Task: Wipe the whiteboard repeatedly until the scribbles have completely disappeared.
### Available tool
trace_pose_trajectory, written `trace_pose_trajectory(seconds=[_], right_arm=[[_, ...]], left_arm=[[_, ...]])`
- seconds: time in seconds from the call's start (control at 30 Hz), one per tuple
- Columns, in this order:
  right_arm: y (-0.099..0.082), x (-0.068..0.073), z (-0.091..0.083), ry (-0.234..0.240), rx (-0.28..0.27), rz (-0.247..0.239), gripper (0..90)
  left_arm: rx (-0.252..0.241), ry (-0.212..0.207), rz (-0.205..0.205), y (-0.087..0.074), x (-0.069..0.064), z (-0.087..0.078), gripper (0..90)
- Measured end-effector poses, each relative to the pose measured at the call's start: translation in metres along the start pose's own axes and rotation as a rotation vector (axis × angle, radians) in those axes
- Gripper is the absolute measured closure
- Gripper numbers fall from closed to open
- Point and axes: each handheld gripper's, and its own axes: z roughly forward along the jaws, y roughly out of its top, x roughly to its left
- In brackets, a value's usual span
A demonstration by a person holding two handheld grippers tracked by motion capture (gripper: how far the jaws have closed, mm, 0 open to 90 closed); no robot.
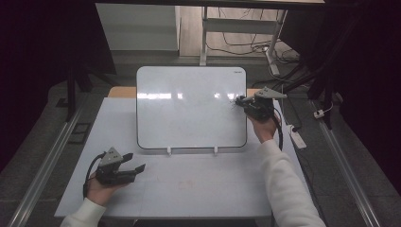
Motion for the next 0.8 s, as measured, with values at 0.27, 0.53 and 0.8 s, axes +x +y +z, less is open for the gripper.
trace_pose_trajectory(seconds=[0.27,0.53,0.8], right_arm=[[-0.001,0.006,0.001,0.005,0.027,-0.050,78.0],[0.013,-0.012,0.006,-0.034,-0.037,0.002,78.0],[0.004,0.007,0.006,0.005,0.019,-0.068,78.0]], left_arm=[[0.003,-0.001,0.008,0.000,-0.001,0.001,31.9],[-0.001,-0.006,0.001,0.001,0.000,0.000,32.0],[0.001,-0.007,0.005,0.001,-0.001,0.001,31.9]])
